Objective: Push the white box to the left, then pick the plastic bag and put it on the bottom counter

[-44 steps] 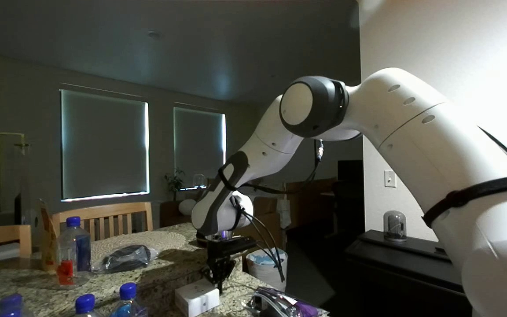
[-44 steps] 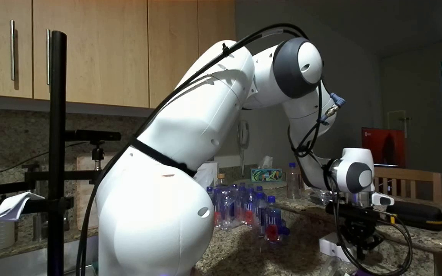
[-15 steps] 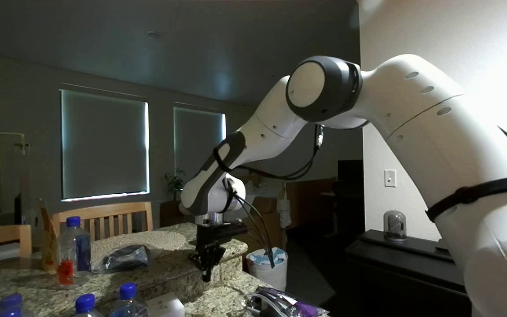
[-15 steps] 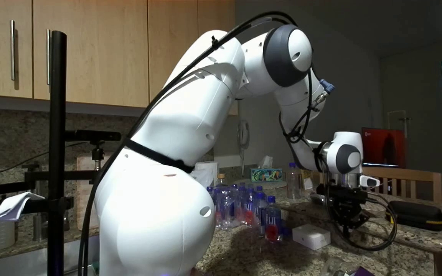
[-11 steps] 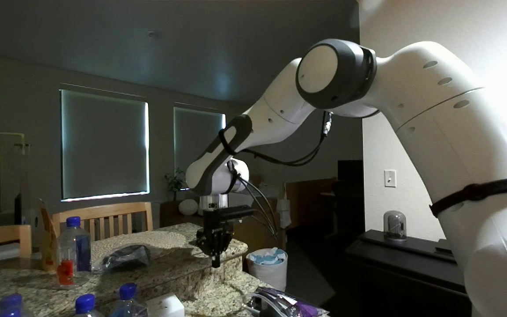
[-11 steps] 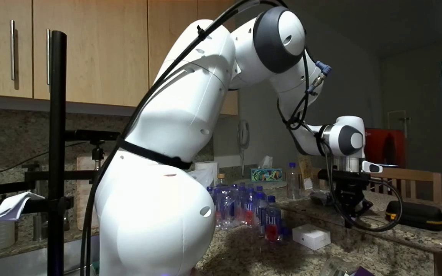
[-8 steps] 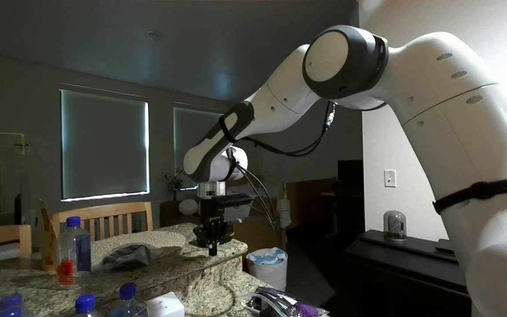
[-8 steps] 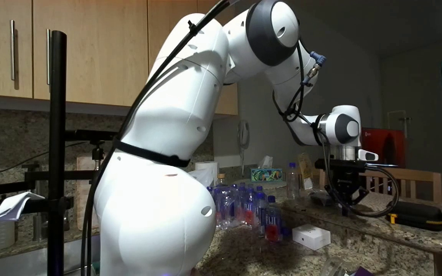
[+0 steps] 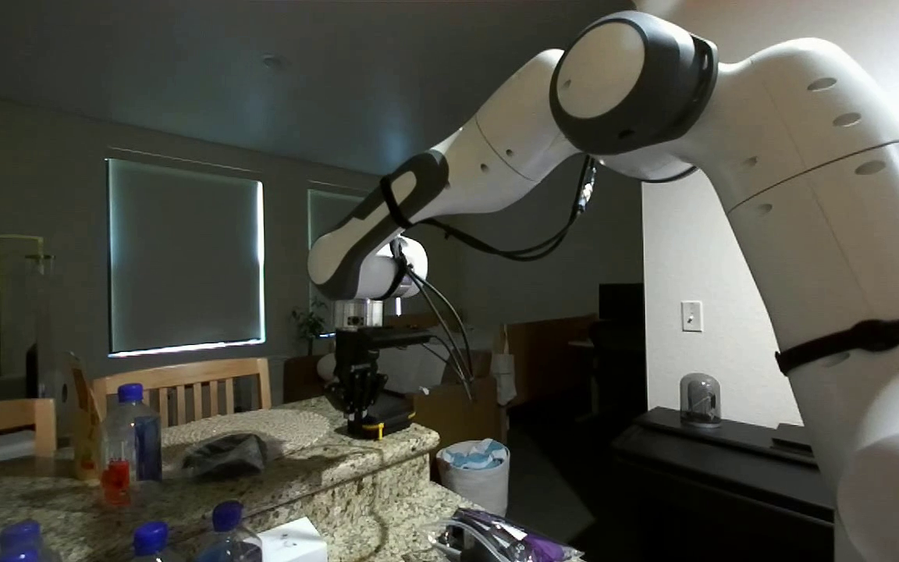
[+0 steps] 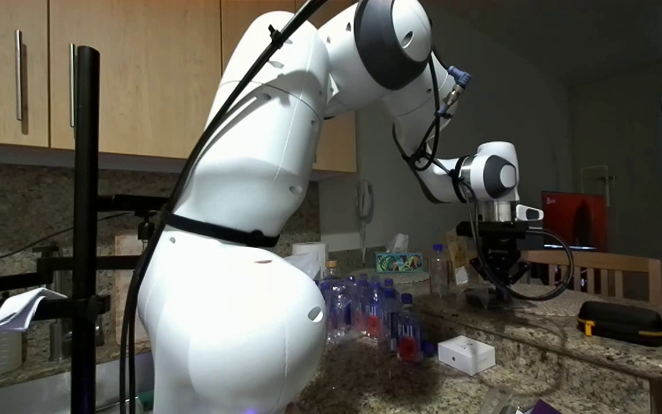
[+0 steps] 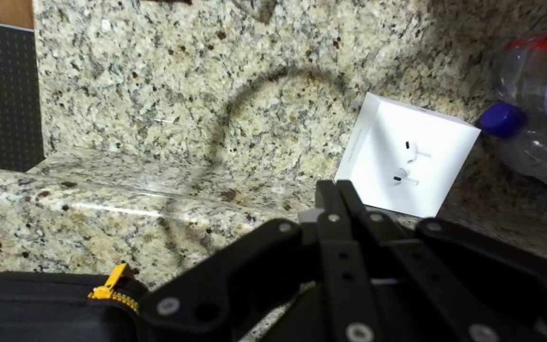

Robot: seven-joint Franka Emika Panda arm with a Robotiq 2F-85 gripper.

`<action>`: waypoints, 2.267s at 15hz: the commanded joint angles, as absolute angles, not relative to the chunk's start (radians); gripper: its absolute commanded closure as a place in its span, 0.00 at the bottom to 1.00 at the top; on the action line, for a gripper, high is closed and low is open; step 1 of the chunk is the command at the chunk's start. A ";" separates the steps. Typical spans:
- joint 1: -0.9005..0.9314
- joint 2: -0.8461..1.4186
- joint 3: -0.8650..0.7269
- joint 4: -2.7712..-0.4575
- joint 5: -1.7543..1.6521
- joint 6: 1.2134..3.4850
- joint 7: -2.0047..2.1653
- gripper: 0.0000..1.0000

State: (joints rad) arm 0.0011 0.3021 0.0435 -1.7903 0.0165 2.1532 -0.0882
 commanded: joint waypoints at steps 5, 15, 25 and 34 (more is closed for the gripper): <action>0.005 0.302 0.039 -1.788 0.018 2.150 -0.089 0.94; -0.024 0.377 0.021 -1.758 0.109 2.026 -0.052 0.37; 0.066 0.544 0.076 -1.600 0.272 2.431 0.112 0.00; 0.274 0.739 -0.127 -1.216 -0.059 2.240 0.626 0.00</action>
